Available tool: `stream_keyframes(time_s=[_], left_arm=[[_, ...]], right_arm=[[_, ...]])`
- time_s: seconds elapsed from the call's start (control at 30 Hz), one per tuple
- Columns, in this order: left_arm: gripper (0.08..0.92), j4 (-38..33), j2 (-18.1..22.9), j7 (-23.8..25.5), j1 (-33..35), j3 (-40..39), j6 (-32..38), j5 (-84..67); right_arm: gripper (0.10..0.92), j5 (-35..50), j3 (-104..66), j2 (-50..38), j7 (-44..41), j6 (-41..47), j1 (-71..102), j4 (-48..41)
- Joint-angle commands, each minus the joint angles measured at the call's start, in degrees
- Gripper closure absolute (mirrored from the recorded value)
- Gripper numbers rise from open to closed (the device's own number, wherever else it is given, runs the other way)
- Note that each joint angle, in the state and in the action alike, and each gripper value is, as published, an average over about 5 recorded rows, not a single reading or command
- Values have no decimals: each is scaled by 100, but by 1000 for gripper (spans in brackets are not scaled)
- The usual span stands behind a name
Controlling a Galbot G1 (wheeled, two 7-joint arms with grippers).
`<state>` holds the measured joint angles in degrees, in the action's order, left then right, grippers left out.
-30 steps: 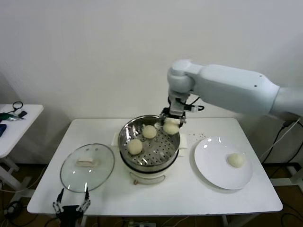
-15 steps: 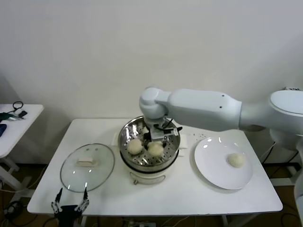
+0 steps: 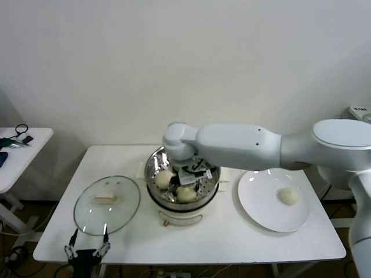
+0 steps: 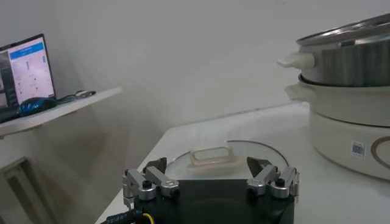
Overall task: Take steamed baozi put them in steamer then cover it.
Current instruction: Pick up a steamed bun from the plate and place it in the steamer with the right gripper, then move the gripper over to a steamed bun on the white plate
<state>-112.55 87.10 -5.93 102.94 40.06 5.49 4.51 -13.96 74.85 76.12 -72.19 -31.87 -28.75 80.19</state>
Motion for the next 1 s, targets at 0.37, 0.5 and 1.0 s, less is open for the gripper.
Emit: stream_keyframes(time_s=[0.37,0.5,1.0], left_arm=[[177,24,-13,-3,30,7,13,21],[177,13,-25,-2,17,9,12,32],[177,-121,19,8,5,-66,-7,71]], right_arm=[[203,33,-333,-193,58,111,-74,-70],[202,293,-470,-491,103,238,-335,-130],[203,3334,183,-2321,1265,3946,-991,-1175]])
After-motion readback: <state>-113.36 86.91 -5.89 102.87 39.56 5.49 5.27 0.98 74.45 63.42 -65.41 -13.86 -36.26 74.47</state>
